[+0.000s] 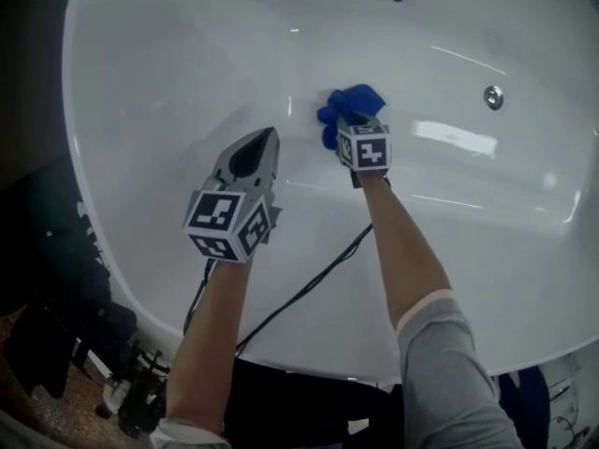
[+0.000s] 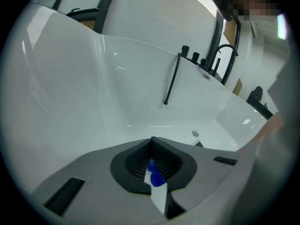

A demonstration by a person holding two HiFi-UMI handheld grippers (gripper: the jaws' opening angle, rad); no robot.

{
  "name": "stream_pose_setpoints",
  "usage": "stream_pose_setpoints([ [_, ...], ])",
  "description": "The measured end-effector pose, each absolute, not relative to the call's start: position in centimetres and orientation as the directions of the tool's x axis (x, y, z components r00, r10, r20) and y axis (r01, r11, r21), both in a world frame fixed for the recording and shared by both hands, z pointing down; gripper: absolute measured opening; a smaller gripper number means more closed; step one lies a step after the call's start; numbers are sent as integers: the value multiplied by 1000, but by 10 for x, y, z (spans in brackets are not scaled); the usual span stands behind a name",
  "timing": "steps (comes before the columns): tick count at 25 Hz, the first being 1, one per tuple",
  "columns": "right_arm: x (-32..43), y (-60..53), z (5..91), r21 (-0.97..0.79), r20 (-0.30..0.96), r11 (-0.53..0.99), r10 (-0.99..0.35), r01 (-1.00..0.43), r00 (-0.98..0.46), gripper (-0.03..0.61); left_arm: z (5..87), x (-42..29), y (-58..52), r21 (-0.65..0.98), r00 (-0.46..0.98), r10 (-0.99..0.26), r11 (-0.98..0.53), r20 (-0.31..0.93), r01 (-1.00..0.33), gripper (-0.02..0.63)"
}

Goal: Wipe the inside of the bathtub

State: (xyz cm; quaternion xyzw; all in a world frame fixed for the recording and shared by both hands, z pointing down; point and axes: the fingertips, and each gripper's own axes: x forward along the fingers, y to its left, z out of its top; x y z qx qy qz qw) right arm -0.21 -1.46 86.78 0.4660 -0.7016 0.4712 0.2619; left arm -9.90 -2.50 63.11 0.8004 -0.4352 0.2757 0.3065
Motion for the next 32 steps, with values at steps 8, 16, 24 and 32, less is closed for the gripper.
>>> stream_pose_setpoints([
  [8, 46, -4, 867, -416, 827, 16, -409, -909, -385, 66, 626, -82, -20, 265, 479, -521, -433, 706, -861, -2],
  [16, 90, 3, 798, -454, 729, 41, -556, -890, -398, 66, 618, -77, -20, 283, 485, -528, -420, 697, -863, -2],
  [24, 205, 58, 844, -256, 894, -214, -422, -943, -147, 67, 612, -67, -15, 282, 493, -515, -434, 702, -855, -2],
  [32, 181, 41, 871, -174, 921, -219, -382, -960, -80, 66, 625, -68, -17, 282, 498, -506, -444, 704, -850, -2],
])
